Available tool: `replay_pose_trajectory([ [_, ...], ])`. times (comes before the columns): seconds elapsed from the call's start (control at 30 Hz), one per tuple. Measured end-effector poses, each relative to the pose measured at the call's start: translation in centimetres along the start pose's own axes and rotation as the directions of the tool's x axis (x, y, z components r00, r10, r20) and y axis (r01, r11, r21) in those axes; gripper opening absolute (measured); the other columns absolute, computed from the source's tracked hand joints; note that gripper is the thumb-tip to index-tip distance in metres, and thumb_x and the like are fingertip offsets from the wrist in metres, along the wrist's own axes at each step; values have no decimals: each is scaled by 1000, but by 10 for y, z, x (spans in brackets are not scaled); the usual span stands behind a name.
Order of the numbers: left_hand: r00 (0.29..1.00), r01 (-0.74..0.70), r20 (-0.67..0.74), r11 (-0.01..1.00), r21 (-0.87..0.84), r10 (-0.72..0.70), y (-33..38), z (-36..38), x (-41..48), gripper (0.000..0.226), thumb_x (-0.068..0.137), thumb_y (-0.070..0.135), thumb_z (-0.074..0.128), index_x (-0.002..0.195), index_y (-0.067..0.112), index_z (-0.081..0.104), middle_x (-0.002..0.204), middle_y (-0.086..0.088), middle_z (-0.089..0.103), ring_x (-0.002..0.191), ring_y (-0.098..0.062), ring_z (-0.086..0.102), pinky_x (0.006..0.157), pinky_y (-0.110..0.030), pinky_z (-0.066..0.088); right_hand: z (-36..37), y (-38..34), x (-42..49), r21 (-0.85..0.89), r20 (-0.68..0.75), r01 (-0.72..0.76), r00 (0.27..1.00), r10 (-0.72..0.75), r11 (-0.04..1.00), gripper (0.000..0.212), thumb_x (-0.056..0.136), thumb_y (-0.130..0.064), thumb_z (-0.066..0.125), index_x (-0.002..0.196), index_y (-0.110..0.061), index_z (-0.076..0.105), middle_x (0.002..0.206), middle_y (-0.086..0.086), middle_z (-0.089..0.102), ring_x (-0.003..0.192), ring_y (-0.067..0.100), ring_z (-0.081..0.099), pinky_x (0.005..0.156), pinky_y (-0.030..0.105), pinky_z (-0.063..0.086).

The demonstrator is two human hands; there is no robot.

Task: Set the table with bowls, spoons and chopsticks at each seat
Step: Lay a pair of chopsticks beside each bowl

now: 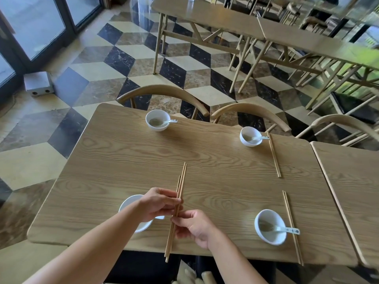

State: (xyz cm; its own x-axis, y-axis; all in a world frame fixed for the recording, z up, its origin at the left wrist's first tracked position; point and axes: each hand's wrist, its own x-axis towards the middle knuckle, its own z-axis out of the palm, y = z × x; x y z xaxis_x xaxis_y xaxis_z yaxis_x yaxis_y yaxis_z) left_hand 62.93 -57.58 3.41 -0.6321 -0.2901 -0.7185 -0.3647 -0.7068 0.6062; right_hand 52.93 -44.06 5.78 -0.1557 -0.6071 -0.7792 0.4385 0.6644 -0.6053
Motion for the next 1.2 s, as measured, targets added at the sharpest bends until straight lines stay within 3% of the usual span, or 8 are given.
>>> replay_pose_trajectory([
  [0.33,995,-26,-94,1000,-11,25,21,3,17,28,80,-7,75,107,-5,67,73,-11,75,62,-18,74,58,-27,60,-9,-20,14,-35,-51,28,998,-30,999,5,86,0,71,91,0,69,74,7,67,56,17,59,53,26,55],
  [0.47,996,-78,-54,997,-24,76,63,8,36,35,82,-7,73,116,-7,65,85,-15,74,72,-22,74,72,-34,64,-21,-69,35,-103,-46,76,996,-81,992,9,87,3,68,82,-4,68,68,5,66,53,15,59,51,26,55],
  [0.67,989,-105,-103,993,53,110,117,-5,86,22,82,-2,75,103,5,74,87,-11,78,78,-21,75,77,-34,62,-41,-137,95,-185,-102,112,986,-133,976,8,90,4,64,83,-1,64,72,12,65,56,17,61,56,31,57],
  [0.9,931,-112,-314,964,241,187,123,-1,161,17,87,6,72,104,7,76,96,-15,76,81,-24,72,80,-37,61,-69,-159,181,-176,-204,26,977,-62,984,17,90,5,64,77,-4,58,71,14,63,56,18,60,49,29,56],
  [0.97,831,-75,-366,735,673,420,113,-9,170,18,91,16,61,102,13,76,98,-11,75,89,-28,69,79,-35,58,-74,-161,200,-186,-252,9,966,-56,982,22,90,6,63,72,-5,55,68,14,62,55,19,58,47,28,54],
  [1.07,706,74,-152,141,987,692,88,-41,171,28,95,24,48,116,15,63,124,-11,62,112,-31,56,87,-40,52,-75,-164,224,-249,-321,-6,944,-77,968,28,89,11,60,67,-5,50,62,12,57,48,17,54,39,26,51],
  [1.13,738,210,-147,-18,977,658,71,-74,173,50,98,39,44,142,15,46,154,-18,38,137,-38,38,110,-47,38,-72,-166,238,-320,-346,-16,933,-101,947,28,88,11,59,65,-4,50,61,12,55,44,16,53,38,27,52],
  [1.2,760,336,-286,24,942,584,56,-101,173,76,97,58,36,158,15,20,166,-19,6,151,-44,7,121,-55,10,-70,-166,249,-381,-366,-34,923,-117,924,26,87,8,61,64,-4,53,60,10,56,43,16,54,46,32,58],
])
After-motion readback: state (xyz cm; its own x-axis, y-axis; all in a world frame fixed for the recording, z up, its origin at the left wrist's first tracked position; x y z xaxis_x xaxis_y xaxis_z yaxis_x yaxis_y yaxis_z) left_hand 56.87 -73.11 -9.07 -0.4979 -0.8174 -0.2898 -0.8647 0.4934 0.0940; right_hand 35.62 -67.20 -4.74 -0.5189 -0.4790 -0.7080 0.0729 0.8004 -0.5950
